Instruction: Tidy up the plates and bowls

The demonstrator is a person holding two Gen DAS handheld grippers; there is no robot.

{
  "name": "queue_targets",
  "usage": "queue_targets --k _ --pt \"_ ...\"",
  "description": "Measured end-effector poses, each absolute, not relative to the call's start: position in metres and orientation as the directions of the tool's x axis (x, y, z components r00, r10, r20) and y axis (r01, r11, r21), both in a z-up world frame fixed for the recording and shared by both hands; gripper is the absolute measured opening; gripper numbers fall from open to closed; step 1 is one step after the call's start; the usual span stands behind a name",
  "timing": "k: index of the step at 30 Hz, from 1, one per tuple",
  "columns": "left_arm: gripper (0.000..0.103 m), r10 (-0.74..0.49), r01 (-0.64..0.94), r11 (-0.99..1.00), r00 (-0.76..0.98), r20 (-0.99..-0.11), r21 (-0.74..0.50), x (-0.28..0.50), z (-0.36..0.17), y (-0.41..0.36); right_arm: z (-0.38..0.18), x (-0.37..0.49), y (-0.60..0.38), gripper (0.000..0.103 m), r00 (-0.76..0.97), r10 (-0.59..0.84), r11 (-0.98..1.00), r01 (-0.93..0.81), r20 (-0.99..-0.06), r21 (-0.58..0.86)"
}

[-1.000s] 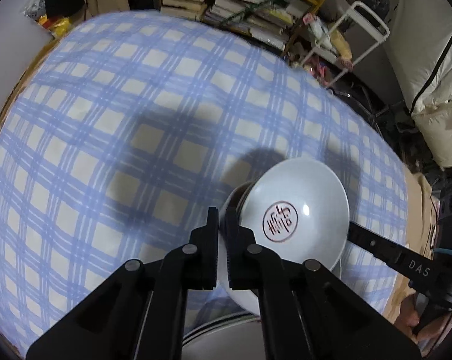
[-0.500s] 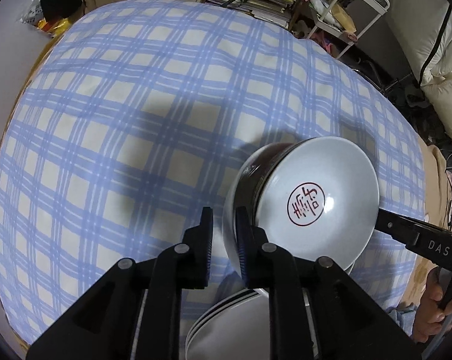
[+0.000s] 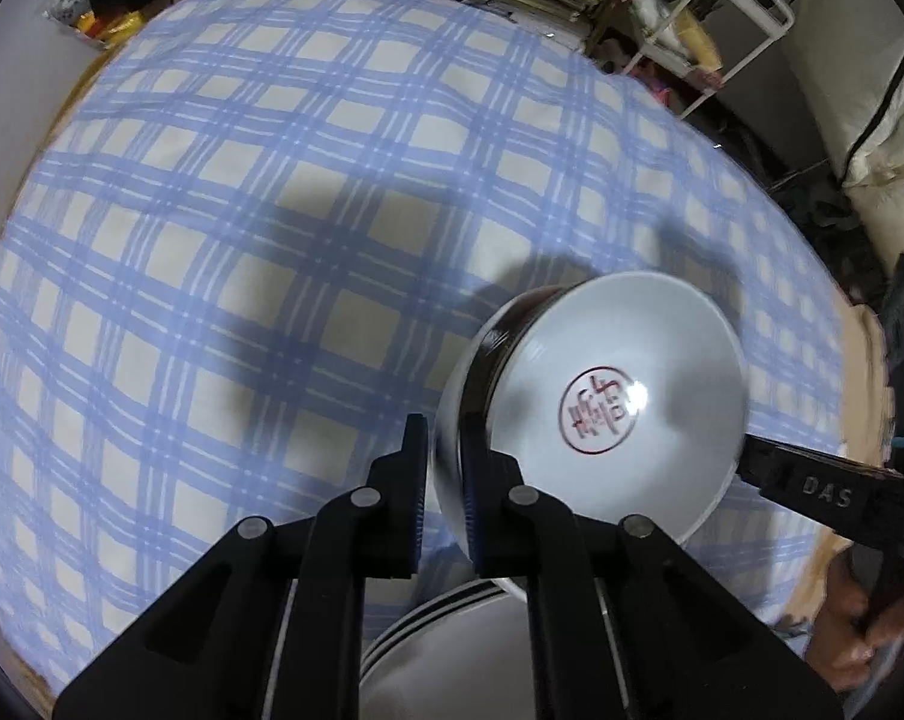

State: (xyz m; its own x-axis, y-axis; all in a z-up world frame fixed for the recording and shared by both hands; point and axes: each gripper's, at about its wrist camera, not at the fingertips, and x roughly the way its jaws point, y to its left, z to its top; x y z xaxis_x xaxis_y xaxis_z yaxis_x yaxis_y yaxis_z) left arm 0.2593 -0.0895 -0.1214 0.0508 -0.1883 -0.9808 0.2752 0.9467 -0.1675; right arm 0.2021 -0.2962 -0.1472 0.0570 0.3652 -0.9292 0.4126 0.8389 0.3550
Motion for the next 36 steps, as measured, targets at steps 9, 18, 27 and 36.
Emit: queue_targets --k 9,18,27,36 --pt "0.007 -0.173 0.248 0.956 0.042 -0.984 -0.157 0.257 -0.132 -0.088 -0.164 0.196 -0.308 0.011 0.087 0.483 0.738 0.494 -0.871 0.459" --pt "0.007 -0.269 0.232 0.942 0.090 -0.959 -0.242 0.254 -0.119 -0.072 -0.147 0.182 -0.300 0.012 0.159 0.434 0.767 0.451 -0.887 0.456" --pt "0.007 -0.278 0.246 0.938 0.118 -0.953 -0.244 0.248 -0.089 -0.076 -0.125 0.166 -0.312 0.012 0.201 0.448 0.737 0.469 -0.871 0.487" --pt "0.006 -0.297 0.229 0.940 0.193 -0.935 -0.252 0.203 -0.039 -0.057 -0.075 0.136 -0.304 0.012 0.246 0.433 0.754 0.428 -0.867 0.498"
